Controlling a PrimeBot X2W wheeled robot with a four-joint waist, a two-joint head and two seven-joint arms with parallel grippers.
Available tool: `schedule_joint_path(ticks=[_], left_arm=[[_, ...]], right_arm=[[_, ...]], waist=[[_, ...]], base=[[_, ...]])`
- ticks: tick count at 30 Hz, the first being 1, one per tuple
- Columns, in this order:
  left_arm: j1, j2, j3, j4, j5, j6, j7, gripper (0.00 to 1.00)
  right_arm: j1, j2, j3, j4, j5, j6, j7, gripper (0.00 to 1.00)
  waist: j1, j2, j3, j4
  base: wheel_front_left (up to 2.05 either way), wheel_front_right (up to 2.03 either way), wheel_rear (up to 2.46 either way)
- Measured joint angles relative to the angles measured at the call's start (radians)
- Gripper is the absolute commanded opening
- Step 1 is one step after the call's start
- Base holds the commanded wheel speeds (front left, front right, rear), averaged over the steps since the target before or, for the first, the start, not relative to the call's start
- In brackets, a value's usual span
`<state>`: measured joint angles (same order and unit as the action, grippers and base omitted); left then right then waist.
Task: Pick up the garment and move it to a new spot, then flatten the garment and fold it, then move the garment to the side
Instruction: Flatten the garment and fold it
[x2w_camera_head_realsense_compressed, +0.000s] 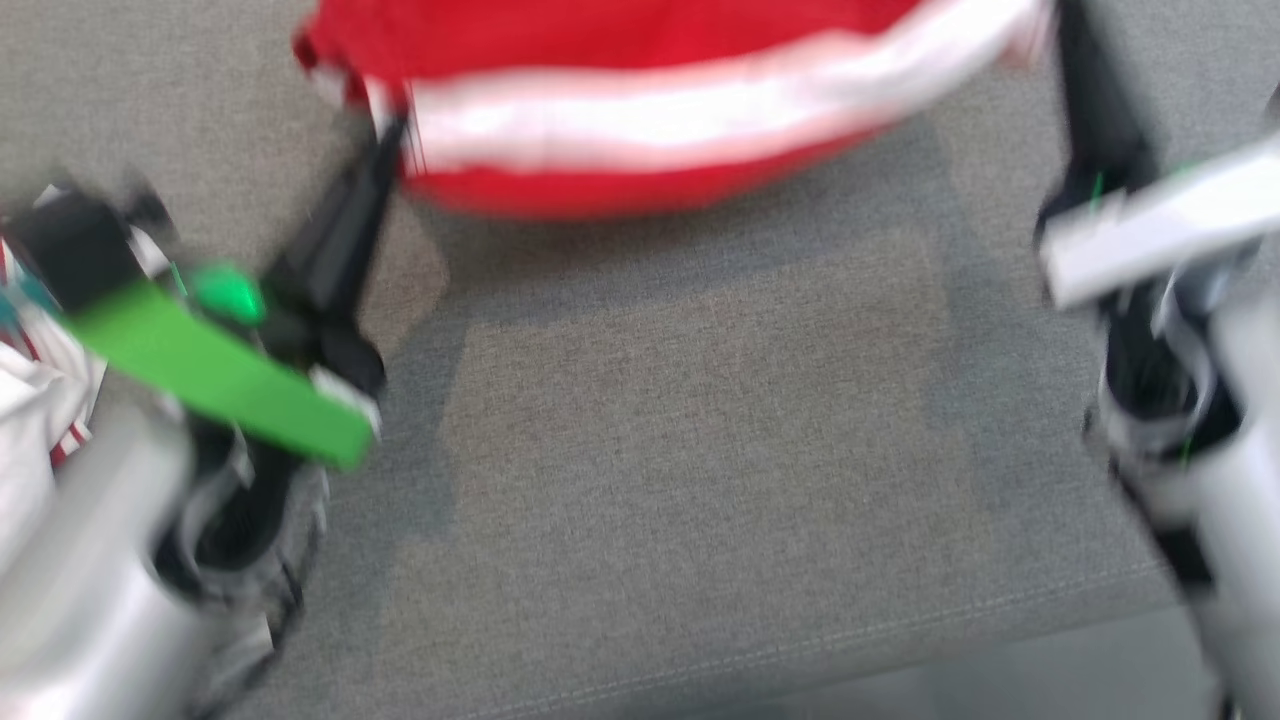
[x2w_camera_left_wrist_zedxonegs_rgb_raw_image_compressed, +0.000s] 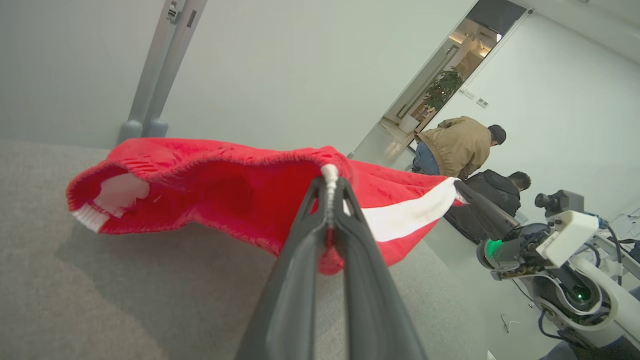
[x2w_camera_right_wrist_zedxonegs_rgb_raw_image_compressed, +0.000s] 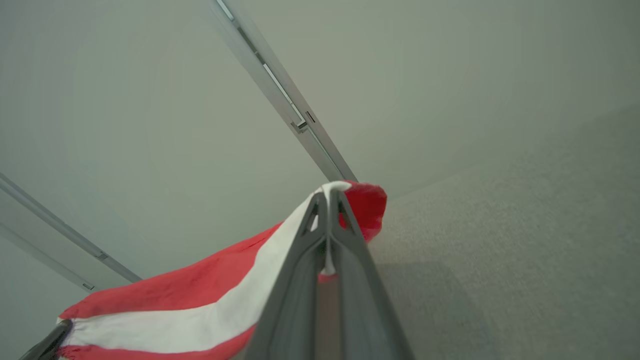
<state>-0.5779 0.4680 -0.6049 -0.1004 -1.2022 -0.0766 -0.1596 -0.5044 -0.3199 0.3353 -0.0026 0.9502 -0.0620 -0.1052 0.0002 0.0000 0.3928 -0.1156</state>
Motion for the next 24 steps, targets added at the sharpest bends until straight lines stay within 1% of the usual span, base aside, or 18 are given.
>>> schedule_joint_path(ticks=[2, 4, 7, 9, 11, 13, 16, 18, 20, 24], left_arm=[[0.141, -0.001, -0.028, 0.029, 0.000, -0.002, -0.034, 0.00], [0.256, 0.002, -0.034, 0.064, -0.012, 0.003, -0.072, 0.00], [0.350, 0.015, -0.043, 0.092, -0.018, 0.002, -0.088, 0.00], [0.371, 0.010, -0.044, 0.096, -0.016, -0.007, -0.088, 0.00], [0.384, 0.000, -0.035, 0.099, -0.016, -0.012, -0.088, 0.00], [0.405, -0.009, -0.032, 0.097, -0.012, -0.013, -0.089, 0.00], [0.455, -0.048, -0.042, 0.085, -0.009, -0.021, -0.089, 0.00], [0.495, -0.071, -0.049, 0.077, -0.006, -0.027, -0.089, 0.00], [0.538, -0.086, -0.053, 0.079, -0.006, -0.030, -0.089, 0.00], [0.609, -0.120, -0.042, 0.074, -0.006, -0.035, -0.088, 0.00]], right_arm=[[0.182, 0.000, 0.010, 0.029, 0.032, -0.003, 0.000, 0.00], [0.330, 0.012, 0.015, 0.058, 0.059, -0.019, -0.010, 0.00], [0.468, 0.016, 0.037, 0.088, 0.065, -0.017, -0.029, 0.00], [0.504, 0.023, 0.037, 0.099, 0.080, -0.005, -0.050, 0.00], [0.513, 0.028, 0.037, 0.106, 0.082, 0.013, -0.066, 0.00], [0.515, 0.025, 0.032, 0.112, 0.082, 0.023, -0.082, 0.00], [0.545, -0.002, 0.007, 0.114, 0.082, 0.027, -0.090, 0.00], [0.585, -0.027, -0.008, 0.113, 0.082, 0.036, -0.095, 0.00], [0.626, -0.045, -0.012, 0.113, 0.082, 0.040, -0.096, 0.00], [0.699, -0.059, -0.028, 0.092, 0.105, 0.053, -0.097, 0.00]], waist=[[-0.0001, 0.0000, -0.014, 0.005], [-0.0001, 0.0000, -0.030, 0.012], [-0.0002, 0.0000, -0.056, 0.020], [-0.0002, 0.0000, -0.073, 0.025], [-0.0002, 0.0000, -0.091, 0.028], [-0.0002, 0.0000, -0.109, 0.030], [-0.0002, 0.0000, -0.134, 0.035], [-0.0002, 0.0000, -0.143, 0.045], [-0.0002, 0.0000, -0.149, 0.058], [-0.0002, 0.0000, -0.153, 0.091]], base=[[0.00, 0.00, 0.00], [0.00, 0.00, 0.00], [0.00, 0.00, 0.00], [0.00, 0.00, 0.00], [0.00, 0.00, 0.00], [0.00, 0.00, 0.00], [0.00, 0.00, 0.00], [0.00, 0.00, 0.00], [0.00, 0.00, 0.00], [0.00, 0.00, 0.00]])
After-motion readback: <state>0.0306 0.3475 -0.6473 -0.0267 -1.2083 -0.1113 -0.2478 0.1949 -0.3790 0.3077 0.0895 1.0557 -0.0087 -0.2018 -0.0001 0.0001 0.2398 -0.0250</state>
